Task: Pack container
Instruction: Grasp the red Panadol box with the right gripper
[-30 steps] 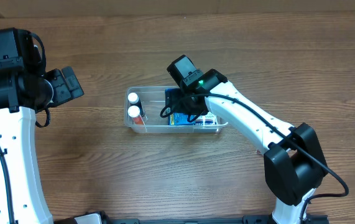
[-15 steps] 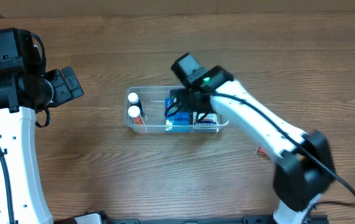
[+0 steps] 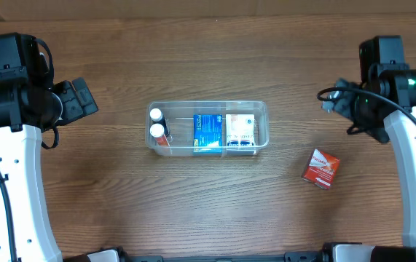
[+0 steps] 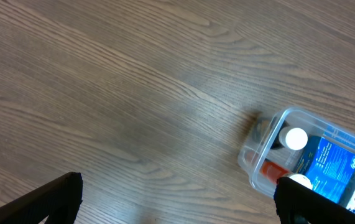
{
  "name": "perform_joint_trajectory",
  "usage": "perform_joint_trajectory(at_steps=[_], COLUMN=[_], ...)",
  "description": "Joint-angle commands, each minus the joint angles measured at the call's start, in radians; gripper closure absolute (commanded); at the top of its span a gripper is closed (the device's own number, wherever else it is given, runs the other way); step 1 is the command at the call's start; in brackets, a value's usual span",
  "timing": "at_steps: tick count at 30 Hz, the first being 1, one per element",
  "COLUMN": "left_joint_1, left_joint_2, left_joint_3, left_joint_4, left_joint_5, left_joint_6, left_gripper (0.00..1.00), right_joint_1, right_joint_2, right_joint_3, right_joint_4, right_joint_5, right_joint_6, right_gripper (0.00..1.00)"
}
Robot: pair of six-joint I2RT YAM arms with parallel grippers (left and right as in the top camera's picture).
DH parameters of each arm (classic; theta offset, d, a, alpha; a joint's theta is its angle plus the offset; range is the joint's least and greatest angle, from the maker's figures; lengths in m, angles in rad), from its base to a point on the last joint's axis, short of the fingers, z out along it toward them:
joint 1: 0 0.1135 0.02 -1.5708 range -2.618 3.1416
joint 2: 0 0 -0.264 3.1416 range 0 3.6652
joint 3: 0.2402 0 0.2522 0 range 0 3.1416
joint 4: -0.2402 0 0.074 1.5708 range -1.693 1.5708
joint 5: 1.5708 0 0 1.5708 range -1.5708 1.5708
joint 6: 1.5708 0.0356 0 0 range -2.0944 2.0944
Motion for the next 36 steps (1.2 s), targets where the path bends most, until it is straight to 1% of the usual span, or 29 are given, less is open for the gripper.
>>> perform_joint_trajectory(at_steps=[1,4,9,14,23,30,31,33,36], left_joint_1=[-0.002,-0.002,-0.002,-0.002,-0.002,-0.002,-0.002,-0.002,-0.002], left_joint_2=[0.001,0.001,0.001,0.001,0.002,0.001,0.001,0.002,0.002], left_joint_3=[0.006,0.006,0.006,0.006,0.006,0.006,0.006,0.006,0.006], left_joint_4=[0.001,0.003,0.003,0.001,0.000,0.000,0.000,0.000,0.000], left_joint_5=[0.008,0.009,0.009,0.009,0.009,0.009,0.009,0.009,0.009], left_joint_6=[-0.010,-0.010,-0.010,-0.010,-0.010,-0.010,-0.010,-0.010,-0.010], left_gripper=[0.00,0.00,0.00,0.00,0.00,0.00,0.00,0.00,0.00], right_joint_1=[-0.035,-0.046,-0.045,-0.047,-0.047,-0.047,-0.047,-0.047,-0.047], right_joint_2=[-0.033,-0.033,-0.008,0.000,0.017,0.059,0.059,0.059,0.058], right_joint_3=[-0.158,-0.290,-0.476,-0.612,-0.752,-0.773,-0.772,-0.772,-0.772], right_joint_4=[0.053,0.154,0.306,0.430,0.589,0.646,0.650,0.654,0.655], right_joint_5=[-0.059,-0.146,-0.151,-0.148,-0.144,-0.136,-0.137,-0.136,-0.136], right_joint_6=[-0.045,-0.102,-0.102,-0.092,-0.093,-0.100,-0.100,-0.100,-0.100], right_gripper=[0.00,0.00,0.00,0.00,0.00,0.01,0.04,0.14,0.25])
